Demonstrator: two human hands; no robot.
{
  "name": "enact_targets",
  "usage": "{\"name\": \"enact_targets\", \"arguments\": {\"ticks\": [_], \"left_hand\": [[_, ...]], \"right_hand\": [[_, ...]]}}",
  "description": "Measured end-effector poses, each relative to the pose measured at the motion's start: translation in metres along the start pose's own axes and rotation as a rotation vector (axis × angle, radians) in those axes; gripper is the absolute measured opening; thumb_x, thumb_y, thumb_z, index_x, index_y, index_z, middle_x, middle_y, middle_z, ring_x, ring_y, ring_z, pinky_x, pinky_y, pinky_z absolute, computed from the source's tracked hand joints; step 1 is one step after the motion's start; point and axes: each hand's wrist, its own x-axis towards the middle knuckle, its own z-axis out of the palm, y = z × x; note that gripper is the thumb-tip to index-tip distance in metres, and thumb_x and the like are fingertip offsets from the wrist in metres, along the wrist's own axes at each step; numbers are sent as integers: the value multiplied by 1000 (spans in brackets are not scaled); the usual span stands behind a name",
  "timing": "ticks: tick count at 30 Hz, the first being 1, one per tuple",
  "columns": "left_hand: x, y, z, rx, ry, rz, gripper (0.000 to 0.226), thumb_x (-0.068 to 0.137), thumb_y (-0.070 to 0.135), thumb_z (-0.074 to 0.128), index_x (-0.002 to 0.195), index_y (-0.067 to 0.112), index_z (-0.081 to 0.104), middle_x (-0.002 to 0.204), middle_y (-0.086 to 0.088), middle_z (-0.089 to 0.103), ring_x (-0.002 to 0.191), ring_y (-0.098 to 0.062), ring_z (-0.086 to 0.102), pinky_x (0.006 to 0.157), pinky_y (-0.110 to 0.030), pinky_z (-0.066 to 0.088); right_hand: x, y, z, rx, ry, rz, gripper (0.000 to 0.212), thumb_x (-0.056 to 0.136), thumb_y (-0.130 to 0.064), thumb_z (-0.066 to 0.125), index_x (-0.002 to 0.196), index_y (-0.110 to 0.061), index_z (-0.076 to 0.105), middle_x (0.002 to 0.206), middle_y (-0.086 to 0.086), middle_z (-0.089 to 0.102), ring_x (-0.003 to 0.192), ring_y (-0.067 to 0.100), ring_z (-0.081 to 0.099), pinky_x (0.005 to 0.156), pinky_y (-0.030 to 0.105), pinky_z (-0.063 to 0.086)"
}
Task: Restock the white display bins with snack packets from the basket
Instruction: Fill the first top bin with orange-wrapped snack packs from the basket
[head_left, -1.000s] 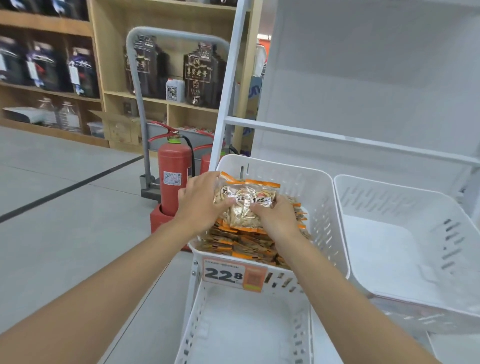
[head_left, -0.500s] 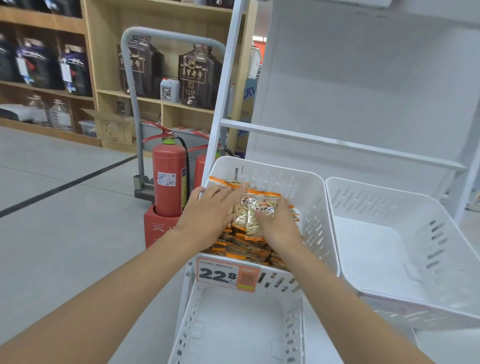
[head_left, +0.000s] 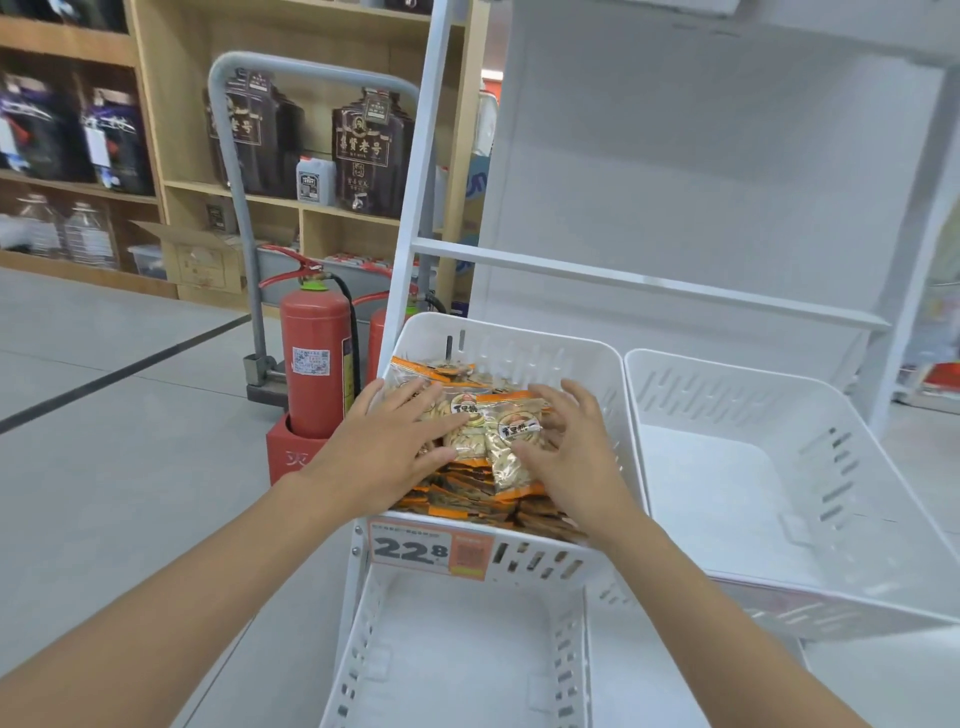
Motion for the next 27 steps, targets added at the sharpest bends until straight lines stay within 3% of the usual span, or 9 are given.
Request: {"name": "enact_targets", "arguments": {"ticks": [2,7,10,13,18,21,23,25,27], "left_hand": [[1,1,-1,36,-7,3,84,76,75,-20,150,53,11,164,10,0,150,-12,-12,121,-46,-9],[6,4,-5,58,21,-42,65,89,73,6,149,52,21,162,10,14,150,-14,2,121,-48,-4],[7,4,-3,55,36,-43,50,99,61,22,148,52,23,160,15,18,149,-10,7,121,-45,-1],[9,4,-4,34,23,-34,48,102,53,29,150,51,20,162,15,13,150,-8,2,121,-46,-4],[8,5,-6,57,-35,-8,51,103,53,22,152,49,8,165,7,-1,150,-11,-11,120,-47,-12],[8,4,-6,102,-54,17,52,103,51,20,153,46,5,165,3,-3,150,-13,-12,121,-47,-10],[12,5,-6,86,-66,32,53,104,49,20,154,42,4,165,2,-3,151,-14,-12,122,-44,-9],[16,7,-5,51,-84,33,54,104,48,20,155,39,4,165,1,-5,151,-15,-12,120,-41,-10],[18,7,-4,23,-87,33,55,104,48,21,155,38,4,165,1,-5,150,-14,-13,121,-39,-9]], "right_hand": [[6,-2,-1,-29,63,-13,52,86,-11,72,133,-22,53,155,-4,18,117,10,53,100,12,41],[3,7,-6,-93,-256,9,49,85,-23,70,131,-36,57,157,-8,18,143,11,24,114,26,22],[3,7,-10,-73,-196,-15,50,78,-18,79,120,-39,62,157,-10,17,141,9,29,110,20,26],[9,6,-4,-13,21,43,55,82,-16,77,132,-26,56,161,-8,6,132,10,43,110,23,33],[5,10,-2,-55,-220,62,67,89,-22,66,147,-35,36,161,-6,3,147,13,16,107,18,18],[6,9,-5,-23,-172,-3,47,82,-13,75,123,-34,64,153,-3,27,138,14,35,110,21,29],[7,8,-5,67,-17,63,32,85,-11,72,112,-29,69,151,-6,29,115,17,55,93,16,46],[9,12,-6,63,6,98,41,89,-15,68,128,-24,61,158,-9,14,118,18,56,91,18,47],[7,15,-8,3,-176,126,61,88,-23,70,144,-28,45,161,-11,-3,139,17,37,103,22,35]]}}
